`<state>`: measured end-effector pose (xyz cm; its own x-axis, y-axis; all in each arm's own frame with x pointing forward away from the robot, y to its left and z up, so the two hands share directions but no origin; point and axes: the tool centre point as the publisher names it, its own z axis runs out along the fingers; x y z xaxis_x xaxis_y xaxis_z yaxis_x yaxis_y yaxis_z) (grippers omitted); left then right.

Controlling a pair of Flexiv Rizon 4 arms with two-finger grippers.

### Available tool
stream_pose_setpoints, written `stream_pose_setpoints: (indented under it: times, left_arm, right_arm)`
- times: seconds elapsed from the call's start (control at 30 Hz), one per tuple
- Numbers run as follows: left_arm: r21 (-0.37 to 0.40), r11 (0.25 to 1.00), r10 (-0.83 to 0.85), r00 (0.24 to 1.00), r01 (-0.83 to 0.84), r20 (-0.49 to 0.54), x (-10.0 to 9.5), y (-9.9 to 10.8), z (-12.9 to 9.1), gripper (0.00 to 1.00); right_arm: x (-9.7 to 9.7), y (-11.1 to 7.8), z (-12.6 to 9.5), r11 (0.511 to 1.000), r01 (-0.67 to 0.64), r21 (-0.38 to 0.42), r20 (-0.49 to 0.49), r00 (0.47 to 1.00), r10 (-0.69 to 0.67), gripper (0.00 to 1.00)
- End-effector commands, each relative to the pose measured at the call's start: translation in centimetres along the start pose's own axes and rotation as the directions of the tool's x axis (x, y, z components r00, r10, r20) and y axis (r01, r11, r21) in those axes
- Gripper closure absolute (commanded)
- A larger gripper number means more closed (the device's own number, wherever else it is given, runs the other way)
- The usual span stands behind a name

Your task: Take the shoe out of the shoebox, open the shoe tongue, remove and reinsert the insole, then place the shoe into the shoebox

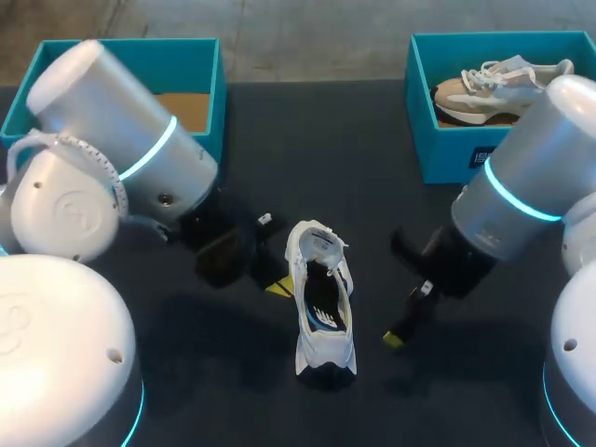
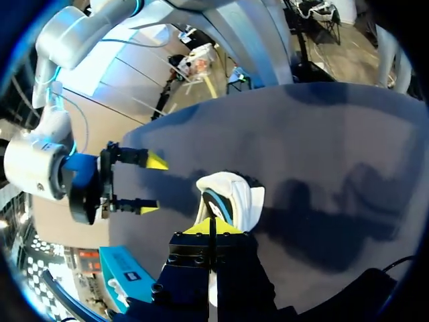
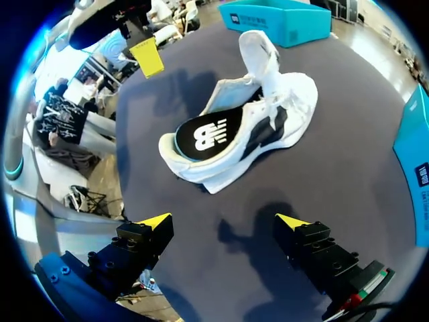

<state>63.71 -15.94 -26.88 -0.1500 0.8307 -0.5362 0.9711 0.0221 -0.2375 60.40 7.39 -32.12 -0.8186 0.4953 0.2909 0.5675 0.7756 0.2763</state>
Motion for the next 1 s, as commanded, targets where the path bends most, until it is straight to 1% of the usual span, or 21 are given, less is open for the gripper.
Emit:
stream_pose_setpoints:
  times: [0.03, 0.23, 0.33, 0.8, 0.93, 1.0]
  left_arm:
    - [-0.01, 1.0, 0.002, 0.975, -0.004, -0.222, -0.7, 0.2, 0.3, 1.0]
    - [-0.028, 0.999, 0.011, 0.95, -0.021, -0.312, -0.8, 0.6, 1.2, 1.0]
    - [-0.031, 0.999, 0.019, 0.941, -0.031, -0.337, -1.0, 0.8, 1.5, 1.0]
    - [-0.031, 0.999, 0.019, 0.941, -0.031, -0.337, -1.0, 0.8, 1.5, 1.0]
    - [-0.031, 0.996, 0.071, 0.926, -0.089, -0.37, -1.4, 1.1, 2.6, 1.0]
    - [-0.01, 0.995, 0.09, 0.919, -0.102, -0.384, -1.4, 1.4, 3.1, 1.0]
  right_arm:
    - [-0.6, -2.3, -3.6, 1.0, 0.005, -0.017, -0.007, 1.0, -0.005, 0.0]
    - [-1.6, -4.6, -5.5, 1.0, -0.008, -0.001, 0.007, 1.0, 0.008, 0.0]
    - [-1.8, -5.4, -6.2, 1.0, -0.008, -0.002, 0.018, 1.0, 0.008, 0.0]
    - [-1.8, -5.4, -6.2, 1.0, -0.008, -0.002, 0.018, 1.0, 0.008, 0.0]
    - [-1.8, -5.4, -6.2, 1.0, -0.008, -0.002, 0.018, 1.0, 0.008, 0.0]
    - [-1.8, -5.4, -6.2, 1.0, -0.008, -0.002, 0.018, 1.0, 0.008, 0.0]
